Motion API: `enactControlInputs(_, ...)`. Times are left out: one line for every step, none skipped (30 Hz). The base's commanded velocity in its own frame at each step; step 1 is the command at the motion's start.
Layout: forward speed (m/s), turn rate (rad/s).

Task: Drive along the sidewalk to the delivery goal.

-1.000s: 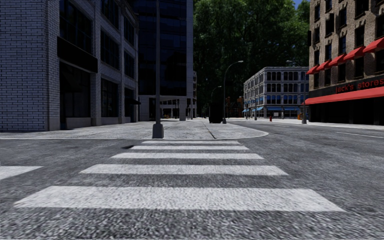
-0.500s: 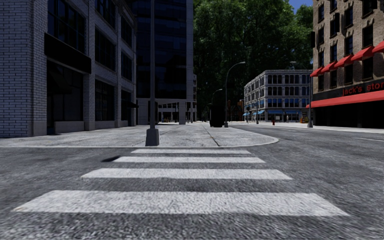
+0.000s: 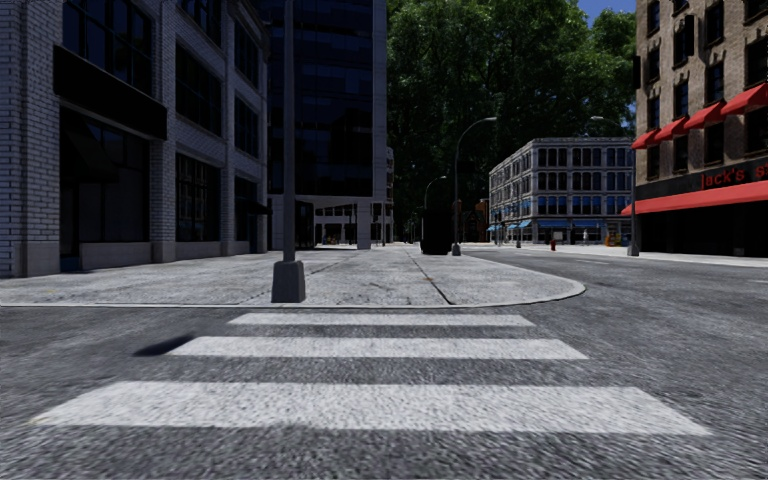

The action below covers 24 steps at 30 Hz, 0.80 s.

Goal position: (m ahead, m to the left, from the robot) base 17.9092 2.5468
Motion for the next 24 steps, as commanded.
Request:
enactControlInputs(2.00, 0.00)
enactControlInputs(2.00, 0.00)
enactControlInputs(2.00, 0.00)
enactControlInputs(2.00, 0.00)
enactControlInputs(2.00, 0.00)
enactControlInputs(2.00, 0.00)
enactControlInputs(2.00, 0.00)
enactControlInputs(2.00, 0.00)
enactControlInputs(2.00, 0.00)
enactControlInputs(2.00, 0.00)
enactControlInputs(2.00, 0.00)
enactControlInputs(2.00, 0.00)
enactControlInputs(2.00, 0.00)
enactControlInputs(2.00, 0.00)
enactControlInputs(2.00, 0.00)
enactControlInputs(2.00, 0.00)
enactControlInputs(2.00, 0.00)
enactControlInputs(2.00, 0.00)
enactControlInputs(2.00, 0.00)
enactControlInputs(2.00, 0.00)
enactControlInputs(2.00, 0.00)
enactControlInputs(2.00, 0.00)
enactControlInputs(2.00, 0.00)
enactControlInputs(2.00, 0.00)
